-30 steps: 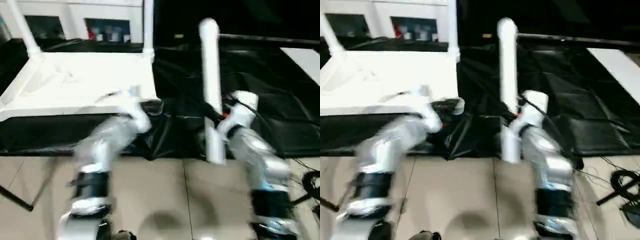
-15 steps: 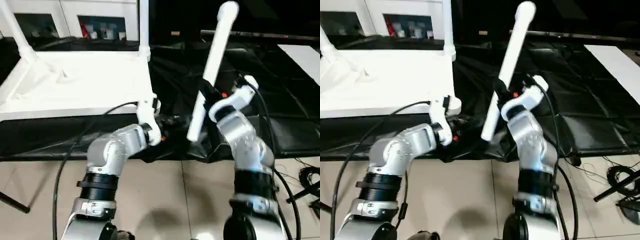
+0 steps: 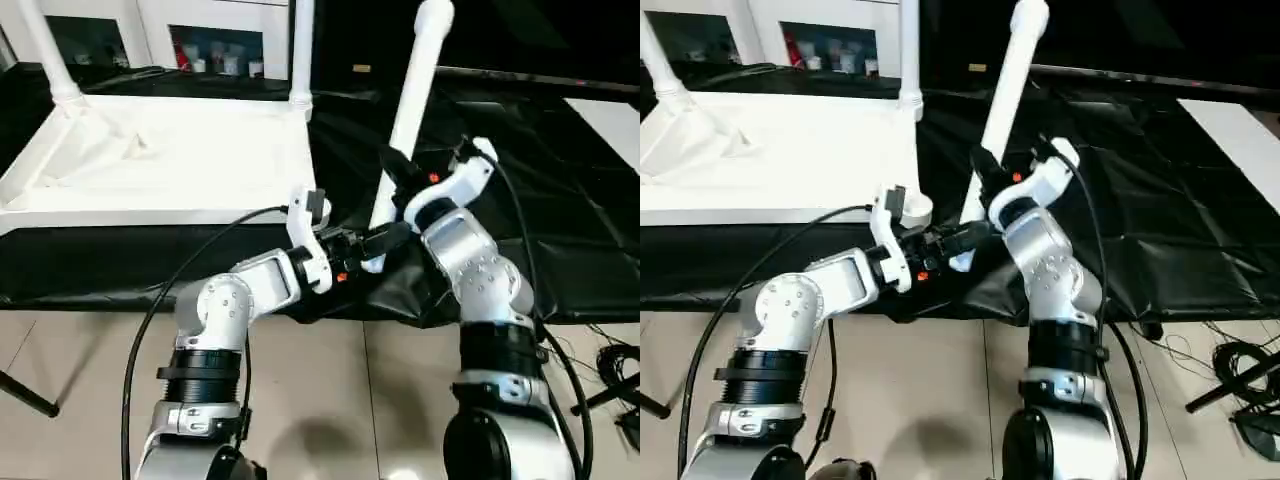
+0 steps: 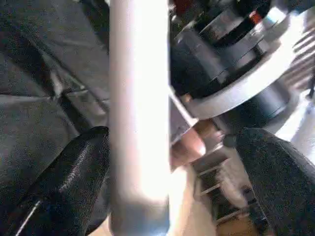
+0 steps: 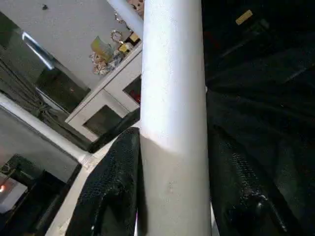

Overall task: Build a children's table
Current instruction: Pick table leg

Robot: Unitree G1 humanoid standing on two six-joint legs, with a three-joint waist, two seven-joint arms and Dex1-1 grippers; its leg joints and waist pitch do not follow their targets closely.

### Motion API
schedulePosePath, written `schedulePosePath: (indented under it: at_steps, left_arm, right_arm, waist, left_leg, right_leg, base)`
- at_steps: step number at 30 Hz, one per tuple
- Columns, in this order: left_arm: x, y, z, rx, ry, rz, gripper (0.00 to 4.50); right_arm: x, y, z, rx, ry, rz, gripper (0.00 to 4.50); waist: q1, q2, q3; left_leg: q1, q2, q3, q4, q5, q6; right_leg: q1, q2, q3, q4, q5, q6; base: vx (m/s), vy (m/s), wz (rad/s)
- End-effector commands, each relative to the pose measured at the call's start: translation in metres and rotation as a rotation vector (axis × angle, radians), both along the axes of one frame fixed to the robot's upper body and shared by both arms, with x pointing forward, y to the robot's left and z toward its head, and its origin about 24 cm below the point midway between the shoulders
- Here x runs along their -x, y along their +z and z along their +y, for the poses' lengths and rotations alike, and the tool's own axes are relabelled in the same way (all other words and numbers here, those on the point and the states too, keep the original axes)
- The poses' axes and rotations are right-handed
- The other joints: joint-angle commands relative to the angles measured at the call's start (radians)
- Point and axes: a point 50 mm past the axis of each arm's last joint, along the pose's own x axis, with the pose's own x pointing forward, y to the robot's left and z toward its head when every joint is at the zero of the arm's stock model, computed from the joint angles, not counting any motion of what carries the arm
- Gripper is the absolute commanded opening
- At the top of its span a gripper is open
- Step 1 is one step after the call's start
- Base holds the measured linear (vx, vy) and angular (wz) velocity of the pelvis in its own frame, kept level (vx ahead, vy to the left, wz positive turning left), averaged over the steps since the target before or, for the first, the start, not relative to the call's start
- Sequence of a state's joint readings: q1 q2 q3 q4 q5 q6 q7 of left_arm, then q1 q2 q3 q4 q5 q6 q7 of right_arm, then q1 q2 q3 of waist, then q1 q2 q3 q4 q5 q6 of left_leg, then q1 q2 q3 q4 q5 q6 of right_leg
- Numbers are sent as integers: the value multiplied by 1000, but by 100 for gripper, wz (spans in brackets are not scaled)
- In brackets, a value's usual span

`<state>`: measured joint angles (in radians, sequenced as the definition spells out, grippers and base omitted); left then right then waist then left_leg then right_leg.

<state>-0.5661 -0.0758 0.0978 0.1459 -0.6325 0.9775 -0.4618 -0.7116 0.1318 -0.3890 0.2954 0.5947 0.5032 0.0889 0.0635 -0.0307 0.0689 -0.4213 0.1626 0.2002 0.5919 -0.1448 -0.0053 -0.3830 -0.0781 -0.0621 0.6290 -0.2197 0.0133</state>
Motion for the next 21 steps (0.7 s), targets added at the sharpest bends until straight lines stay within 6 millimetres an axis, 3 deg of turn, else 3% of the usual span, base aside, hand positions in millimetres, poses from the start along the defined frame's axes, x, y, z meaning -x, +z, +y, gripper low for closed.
schedulePosePath:
  at_steps: [1, 5, 21]
  left_arm:
    - [-3, -4, -2, -38, 10, 12, 448]
    - [-4, -5, 0, -42, 19, 26, 408]
    - [-7, -4, 4, 15, 36, 38, 283]
  right_arm:
    - [-2, 10, 4, -31, -4, -31, 152]
    - [-3, 12, 4, -56, -7, -31, 152]
    - [-4, 10, 6, -77, -7, -20, 152]
  waist:
    - [1, -3, -78]
    - [1, -5, -81]
    - [5, -6, -82]
  left_leg:
    - [47, 69, -30, -72, -166, -43]
    - [46, 68, -29, -69, -148, -31]
    - [46, 68, -29, -66, -129, -18]
  right_leg:
    - [30, -74, 50, -76, -75, -134]
    - [32, -75, 50, -71, -30, -147]
    - [35, -76, 48, -68, -15, -165]
  base:
    - [0, 0, 0]
    - [0, 0, 0]
    - [0, 0, 0]
